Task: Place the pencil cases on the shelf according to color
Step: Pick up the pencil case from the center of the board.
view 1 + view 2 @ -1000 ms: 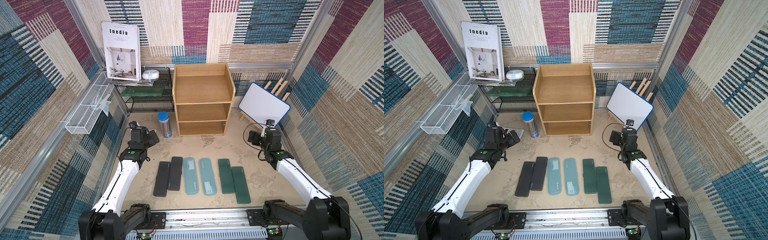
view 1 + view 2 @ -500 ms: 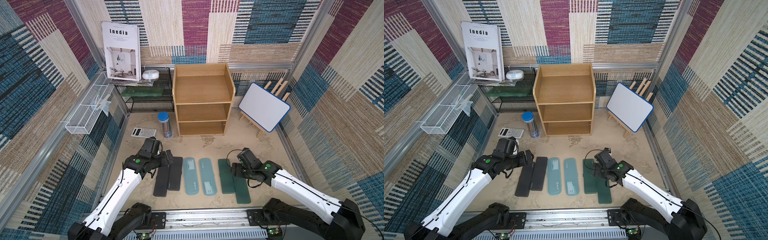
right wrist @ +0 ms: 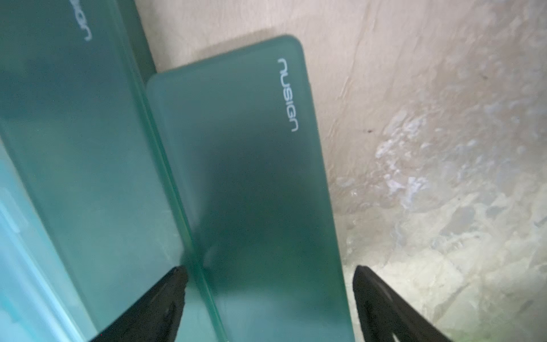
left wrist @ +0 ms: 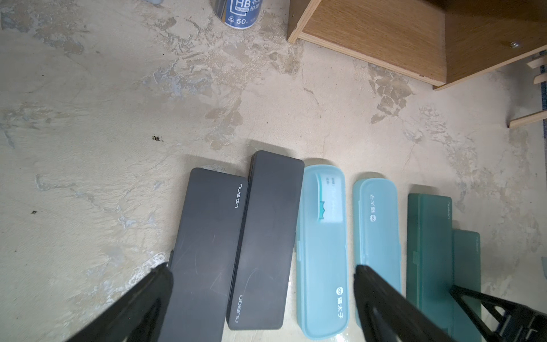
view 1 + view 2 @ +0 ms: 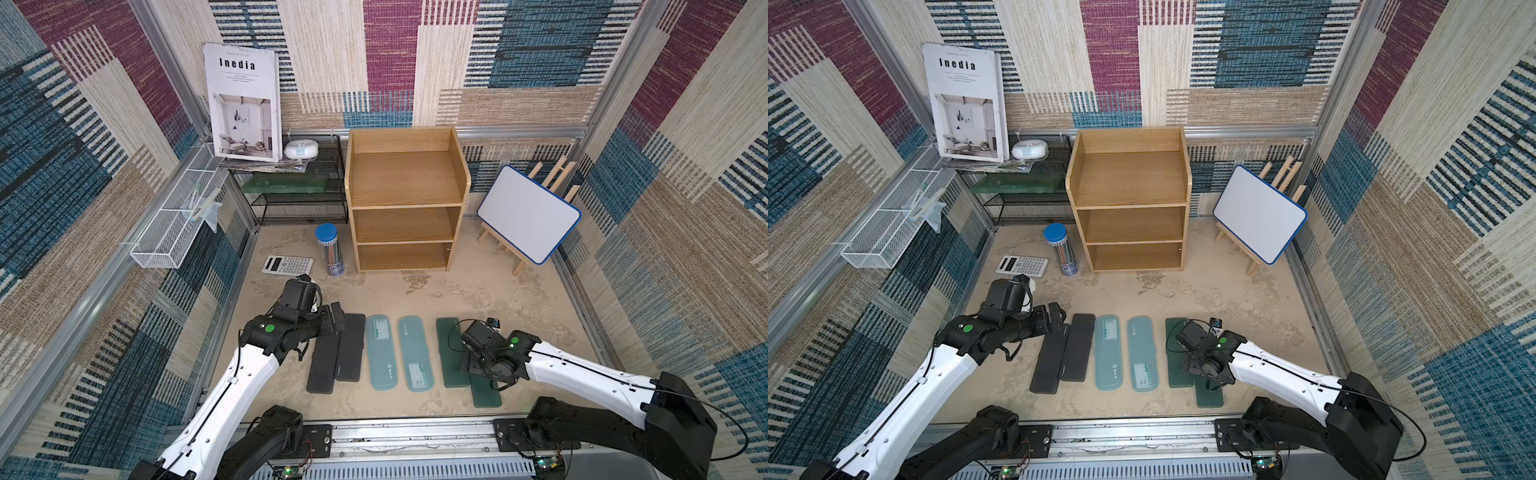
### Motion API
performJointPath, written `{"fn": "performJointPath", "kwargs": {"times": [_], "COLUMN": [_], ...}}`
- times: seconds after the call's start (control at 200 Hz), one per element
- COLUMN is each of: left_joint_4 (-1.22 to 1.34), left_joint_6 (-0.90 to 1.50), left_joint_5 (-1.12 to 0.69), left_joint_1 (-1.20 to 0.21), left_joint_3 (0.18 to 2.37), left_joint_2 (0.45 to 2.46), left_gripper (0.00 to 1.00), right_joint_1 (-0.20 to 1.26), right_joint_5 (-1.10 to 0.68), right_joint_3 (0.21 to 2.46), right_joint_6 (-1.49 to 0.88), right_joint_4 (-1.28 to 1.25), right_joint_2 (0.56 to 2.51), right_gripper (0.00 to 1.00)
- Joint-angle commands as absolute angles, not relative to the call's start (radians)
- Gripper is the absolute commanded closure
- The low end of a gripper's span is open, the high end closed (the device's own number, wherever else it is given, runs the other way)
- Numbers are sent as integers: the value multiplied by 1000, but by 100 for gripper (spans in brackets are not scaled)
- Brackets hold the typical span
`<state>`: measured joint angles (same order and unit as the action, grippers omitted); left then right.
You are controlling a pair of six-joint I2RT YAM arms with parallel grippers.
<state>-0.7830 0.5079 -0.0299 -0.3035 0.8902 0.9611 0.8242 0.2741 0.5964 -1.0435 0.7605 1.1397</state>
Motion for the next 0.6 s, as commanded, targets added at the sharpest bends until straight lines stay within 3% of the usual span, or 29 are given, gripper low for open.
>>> {"fn": "performJointPath", "kwargs": {"times": [0.0, 0.596], "left_joint_4": [-795, -778], "left_joint_6": [502, 520], "left_joint_5": [-47, -60], "left_joint_1": [-304, -304], "left_joint_3": [891, 868], "left_joint_2": [963, 984], "left_gripper": [1, 0], "right_joint_1": [822, 687], "right_joint_5": [358, 319], "right_joint_3": [596, 638], "right_joint_6": [-1062, -920], "right_joint_4": [808, 689], "right_joint_2": [1169, 1254], "right_gripper": [9, 14]}}
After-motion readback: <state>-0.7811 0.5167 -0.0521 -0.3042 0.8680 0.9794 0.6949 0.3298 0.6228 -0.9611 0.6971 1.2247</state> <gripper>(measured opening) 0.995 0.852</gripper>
